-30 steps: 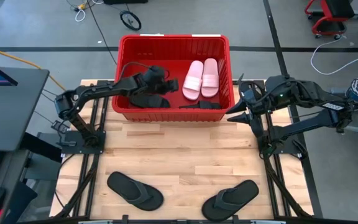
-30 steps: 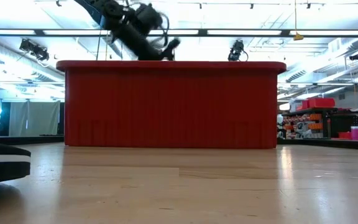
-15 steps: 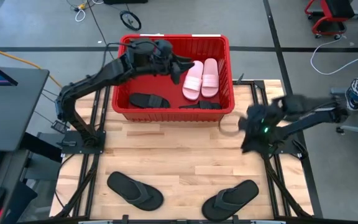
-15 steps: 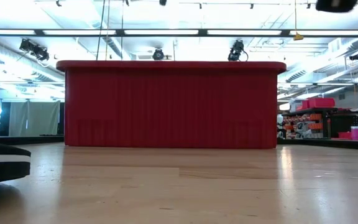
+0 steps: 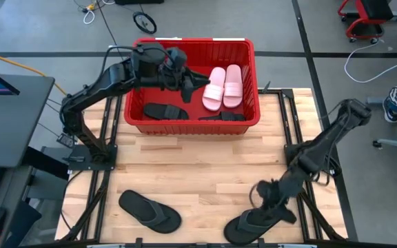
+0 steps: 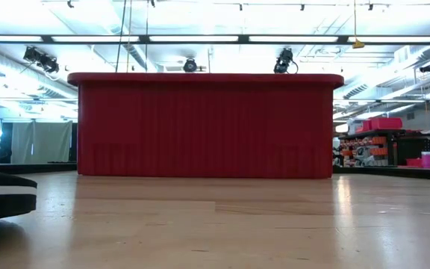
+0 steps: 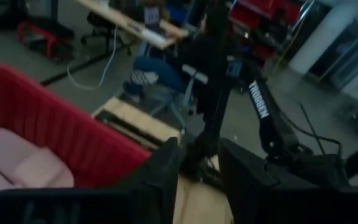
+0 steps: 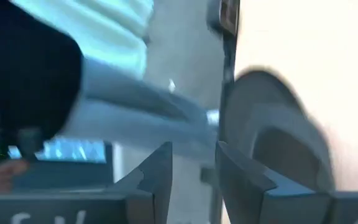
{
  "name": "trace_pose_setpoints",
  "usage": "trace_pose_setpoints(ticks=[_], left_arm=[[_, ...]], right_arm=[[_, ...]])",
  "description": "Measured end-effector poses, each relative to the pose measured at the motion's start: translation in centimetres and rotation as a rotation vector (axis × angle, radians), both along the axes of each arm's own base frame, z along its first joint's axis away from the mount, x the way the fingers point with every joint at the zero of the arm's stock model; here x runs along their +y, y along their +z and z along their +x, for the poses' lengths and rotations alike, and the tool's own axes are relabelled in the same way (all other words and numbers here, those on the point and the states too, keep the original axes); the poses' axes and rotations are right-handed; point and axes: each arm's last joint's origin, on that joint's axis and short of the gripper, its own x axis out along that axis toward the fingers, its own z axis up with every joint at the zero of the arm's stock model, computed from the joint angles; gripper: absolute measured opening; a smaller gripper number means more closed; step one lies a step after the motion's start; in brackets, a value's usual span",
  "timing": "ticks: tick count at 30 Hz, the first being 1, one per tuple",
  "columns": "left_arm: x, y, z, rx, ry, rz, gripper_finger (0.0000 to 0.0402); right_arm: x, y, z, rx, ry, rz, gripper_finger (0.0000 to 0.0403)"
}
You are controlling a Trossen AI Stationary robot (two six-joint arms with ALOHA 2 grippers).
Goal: Pick and place slides into bin
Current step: Put the right slipper into the red bin
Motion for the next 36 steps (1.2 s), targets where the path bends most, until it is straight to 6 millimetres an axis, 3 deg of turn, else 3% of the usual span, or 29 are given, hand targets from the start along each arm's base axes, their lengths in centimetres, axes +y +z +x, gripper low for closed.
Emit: trace_pose_setpoints(ticks=[8, 16, 23, 29, 36], left_arm=[[-2.4, -1.0, 0.2, 0.101, -0.073, -0.022, 0.0103], [-3.1, -0.9, 0.4, 0.099, -0.094, -0.021, 0.0086], [-3.0, -0.9, 0.3, 0.099, -0.089, -0.021, 0.0068], [-3.0, -0.9, 0.3, 0.098, -0.090, -0.021, 0.0059], [-3.0, -0.9, 0.4, 0.098, -0.090, -0.021, 0.0056]], right_arm=[[3.9, -5.2, -0.4, 0.164, 0.109, -0.173, 0.0170], [4.7, -8.9, 0.5, 0.217, 0.127, -0.313, 0.0221], [5.3, -10.3, 1.1, 0.228, 0.115, -0.301, 0.0237], [6.0, -9.9, 1.6, 0.162, 0.117, -0.231, 0.0212], [5.9, -9.9, 1.6, 0.190, 0.090, -0.225, 0.0111]])
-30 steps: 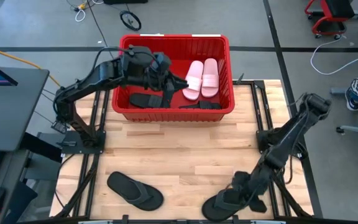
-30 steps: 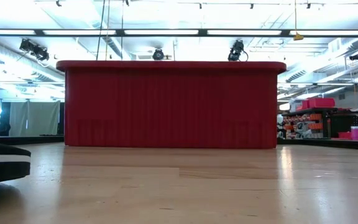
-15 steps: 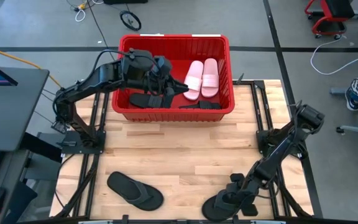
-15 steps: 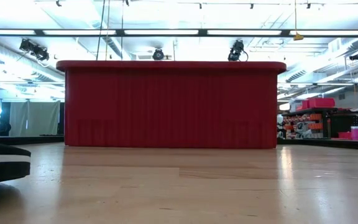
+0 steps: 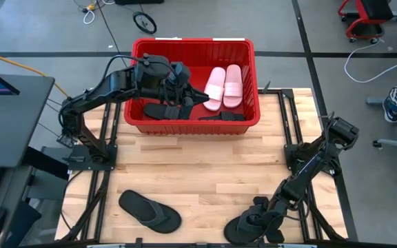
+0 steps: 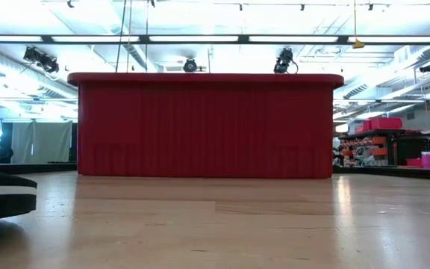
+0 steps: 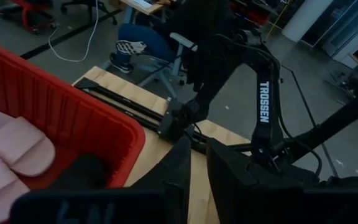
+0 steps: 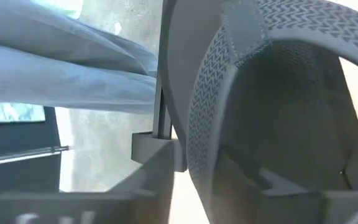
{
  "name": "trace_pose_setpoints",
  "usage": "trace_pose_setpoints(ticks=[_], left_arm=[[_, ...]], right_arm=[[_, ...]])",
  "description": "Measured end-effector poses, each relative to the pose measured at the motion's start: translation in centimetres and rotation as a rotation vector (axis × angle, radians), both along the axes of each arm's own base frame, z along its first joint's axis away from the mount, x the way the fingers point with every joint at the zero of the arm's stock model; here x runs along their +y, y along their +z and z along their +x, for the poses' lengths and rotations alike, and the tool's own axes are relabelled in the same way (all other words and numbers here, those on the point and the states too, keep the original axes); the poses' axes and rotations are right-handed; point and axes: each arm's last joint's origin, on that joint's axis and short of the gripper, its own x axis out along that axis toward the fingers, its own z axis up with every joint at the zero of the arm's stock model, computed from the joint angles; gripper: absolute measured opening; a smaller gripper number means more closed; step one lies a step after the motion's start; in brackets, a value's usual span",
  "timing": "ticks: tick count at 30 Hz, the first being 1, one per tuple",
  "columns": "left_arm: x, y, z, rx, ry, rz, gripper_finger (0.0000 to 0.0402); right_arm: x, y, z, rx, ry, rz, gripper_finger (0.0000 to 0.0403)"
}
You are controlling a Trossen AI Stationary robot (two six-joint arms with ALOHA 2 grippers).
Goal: Pick and place slides into bin
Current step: Put the right slipper into the red bin
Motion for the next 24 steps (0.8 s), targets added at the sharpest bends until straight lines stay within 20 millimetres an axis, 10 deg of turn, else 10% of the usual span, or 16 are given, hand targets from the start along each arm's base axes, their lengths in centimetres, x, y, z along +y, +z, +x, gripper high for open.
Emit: trace_pose_setpoints(ticks=[5, 11, 24], left_arm=[[0.0, 0.0, 0.0, 0.000, 0.000, 0.000, 0.0059], [0.0, 0.0, 0.0, -0.003, 0.008, -0.026, 0.0049], [0.0, 0.4, 0.1, -0.048, 0.006, -0.021, 0.0048]], right_arm=[[0.0, 0.0, 0.0, 0.039, -0.052, 0.021, 0.0016], [-0.1, 1.8, -0.1, 0.015, -0.010, 0.038, 0.0007], [-4.3, 22.8, -1.5, -0.357, 0.309, -0.468, 0.0003]])
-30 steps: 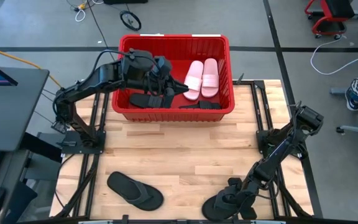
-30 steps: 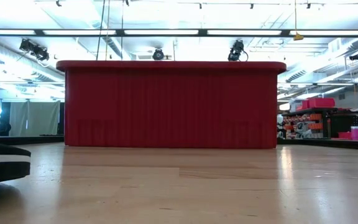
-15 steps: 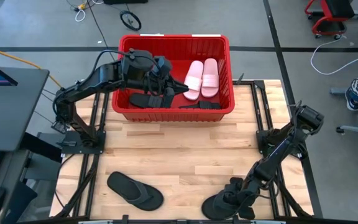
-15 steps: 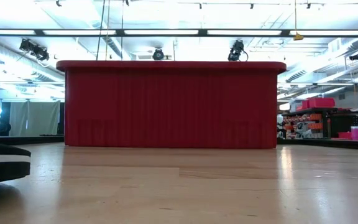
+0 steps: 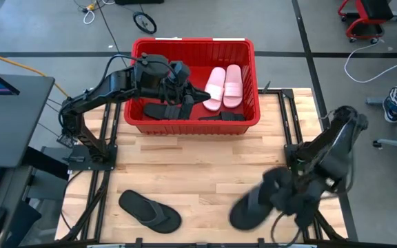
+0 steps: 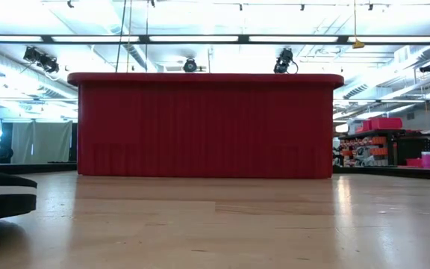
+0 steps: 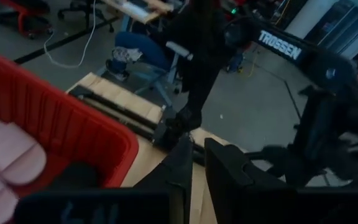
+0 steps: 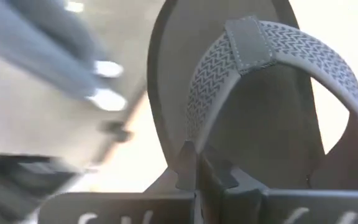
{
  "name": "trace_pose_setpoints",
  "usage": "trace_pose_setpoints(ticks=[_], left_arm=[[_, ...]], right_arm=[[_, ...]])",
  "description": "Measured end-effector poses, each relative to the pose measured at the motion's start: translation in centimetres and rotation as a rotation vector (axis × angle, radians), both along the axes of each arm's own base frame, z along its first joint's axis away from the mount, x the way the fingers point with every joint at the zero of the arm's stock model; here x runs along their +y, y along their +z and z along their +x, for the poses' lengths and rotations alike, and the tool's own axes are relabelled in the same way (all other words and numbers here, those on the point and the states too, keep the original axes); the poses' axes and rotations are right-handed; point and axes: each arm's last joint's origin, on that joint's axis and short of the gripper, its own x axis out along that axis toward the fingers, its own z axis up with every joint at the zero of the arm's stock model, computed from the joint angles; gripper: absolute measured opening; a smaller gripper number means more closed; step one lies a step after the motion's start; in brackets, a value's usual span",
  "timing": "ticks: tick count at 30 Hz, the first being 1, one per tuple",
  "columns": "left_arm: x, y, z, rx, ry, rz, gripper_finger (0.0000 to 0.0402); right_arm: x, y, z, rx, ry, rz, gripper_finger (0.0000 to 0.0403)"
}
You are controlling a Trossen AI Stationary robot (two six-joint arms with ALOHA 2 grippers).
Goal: Pick and place slides into bin
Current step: Put the right slipper into the red bin
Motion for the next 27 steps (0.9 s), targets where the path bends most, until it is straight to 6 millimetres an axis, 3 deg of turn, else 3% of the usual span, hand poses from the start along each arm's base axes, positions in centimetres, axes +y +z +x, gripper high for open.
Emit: trace_pose_setpoints(ticks=[3, 7, 12, 16, 21, 27], left_arm=[[0.0, 0.4, 0.1, -0.039, -0.001, 0.007, 0.0045], [0.0, 1.0, 0.0, -0.094, -0.001, 0.017, 0.0040], [0.0, 2.3, -0.6, -0.191, 0.001, 0.046, 0.0032], [0.4, 3.4, -1.6, -0.249, 0.037, 0.102, 0.0023], [0.4, 4.2, -3.0, -0.263, 0.079, 0.177, 0.0010], [0.1, 5.5, -4.8, -0.312, 0.078, 0.255, 0.0011]], right_arm=[[-2.8, 3.6, 0.3, -0.098, -0.022, -0.208, 0.0003], [-7.4, 6.9, 2.0, -0.279, -0.378, -0.394, 0.0003], [-13.9, 9.7, 3.9, -0.385, -0.727, -0.396, 0.0003], [-18.6, 11.1, 5.3, -0.465, -0.849, -0.354, 0.0003], [-23.9, 11.2, 8.5, -0.552, -0.800, -0.263, 0.0002], [-30.2, 6.7, 13.4, -0.381, -0.732, -0.305, 0.0000]])
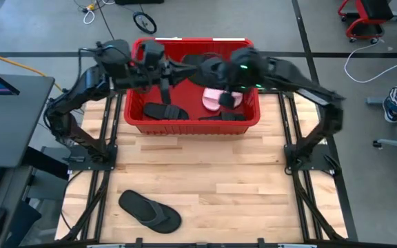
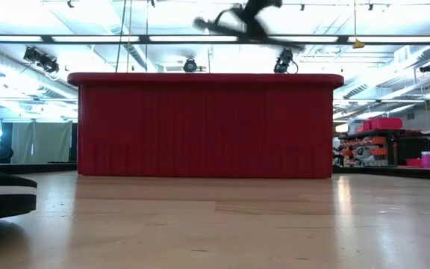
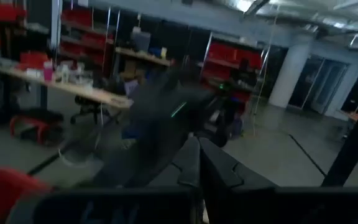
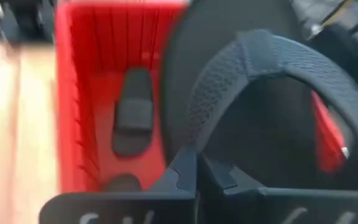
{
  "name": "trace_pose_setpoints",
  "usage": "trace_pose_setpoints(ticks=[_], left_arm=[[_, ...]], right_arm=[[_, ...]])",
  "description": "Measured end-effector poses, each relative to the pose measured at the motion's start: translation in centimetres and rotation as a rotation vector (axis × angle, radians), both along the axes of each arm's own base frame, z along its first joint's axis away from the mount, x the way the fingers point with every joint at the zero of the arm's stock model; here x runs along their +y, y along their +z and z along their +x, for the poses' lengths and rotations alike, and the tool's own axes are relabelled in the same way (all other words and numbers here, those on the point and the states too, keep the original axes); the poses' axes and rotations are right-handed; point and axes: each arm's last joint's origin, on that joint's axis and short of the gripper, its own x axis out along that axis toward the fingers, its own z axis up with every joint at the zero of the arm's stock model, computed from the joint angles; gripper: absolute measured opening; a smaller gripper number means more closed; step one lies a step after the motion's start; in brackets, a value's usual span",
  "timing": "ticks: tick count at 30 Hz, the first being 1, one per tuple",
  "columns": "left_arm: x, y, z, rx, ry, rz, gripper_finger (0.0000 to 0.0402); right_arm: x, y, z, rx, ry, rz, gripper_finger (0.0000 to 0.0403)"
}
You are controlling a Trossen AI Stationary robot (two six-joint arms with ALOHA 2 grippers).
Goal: Pick and place slides into bin
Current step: Put the right slipper into the red bin
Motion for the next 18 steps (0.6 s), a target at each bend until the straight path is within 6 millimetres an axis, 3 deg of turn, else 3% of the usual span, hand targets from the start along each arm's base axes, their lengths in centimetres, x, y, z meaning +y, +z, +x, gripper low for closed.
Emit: trace_pose_setpoints(ticks=[4, 9, 18], left_arm=[[-0.2, 0.8, -1.3, -0.023, 0.010, 0.065, 0.0023], [-0.5, 1.2, -2.5, -0.006, 0.016, 0.136, 0.0031], [-0.6, 1.3, -3.3, 0.036, 0.028, 0.268, 0.0021]], right_arm=[[-3.3, -3.2, 3.9, 0.029, 0.069, -0.033, 0.0000], [-7.1, -6.9, 8.5, -0.091, 0.133, -0.031, 0.0000], [-11.3, -14.9, 13.0, -0.058, 0.118, -0.002, 0.0000]])
